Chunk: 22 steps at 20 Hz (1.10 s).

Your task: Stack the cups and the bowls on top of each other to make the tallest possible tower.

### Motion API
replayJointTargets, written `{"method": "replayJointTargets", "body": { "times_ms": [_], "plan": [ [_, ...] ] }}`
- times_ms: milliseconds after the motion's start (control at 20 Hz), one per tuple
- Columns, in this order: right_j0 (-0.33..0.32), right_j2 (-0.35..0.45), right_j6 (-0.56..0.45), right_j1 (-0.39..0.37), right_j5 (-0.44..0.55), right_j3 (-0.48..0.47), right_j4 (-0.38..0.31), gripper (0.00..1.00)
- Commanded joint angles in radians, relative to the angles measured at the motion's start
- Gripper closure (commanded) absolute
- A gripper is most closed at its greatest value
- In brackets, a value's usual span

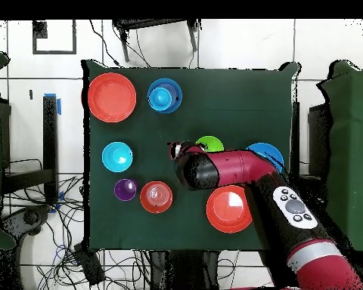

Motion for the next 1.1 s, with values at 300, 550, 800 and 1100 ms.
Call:
{"method": "replayJointTargets", "body": {
  "times_ms": [300, 550, 800, 1100],
  "plan": [
    [0.059, 0.004, -0.039, 0.057, -0.013, -0.011, -0.114, 0.00],
    [0.038, 0.020, -0.052, 0.074, -0.010, -0.021, -0.123, 0.00],
    [0.012, 0.035, -0.080, 0.052, 0.020, -0.021, -0.124, 0.00],
    [0.032, -0.007, -0.080, -0.036, 0.004, -0.007, -0.167, 0.00]
  ]
}}
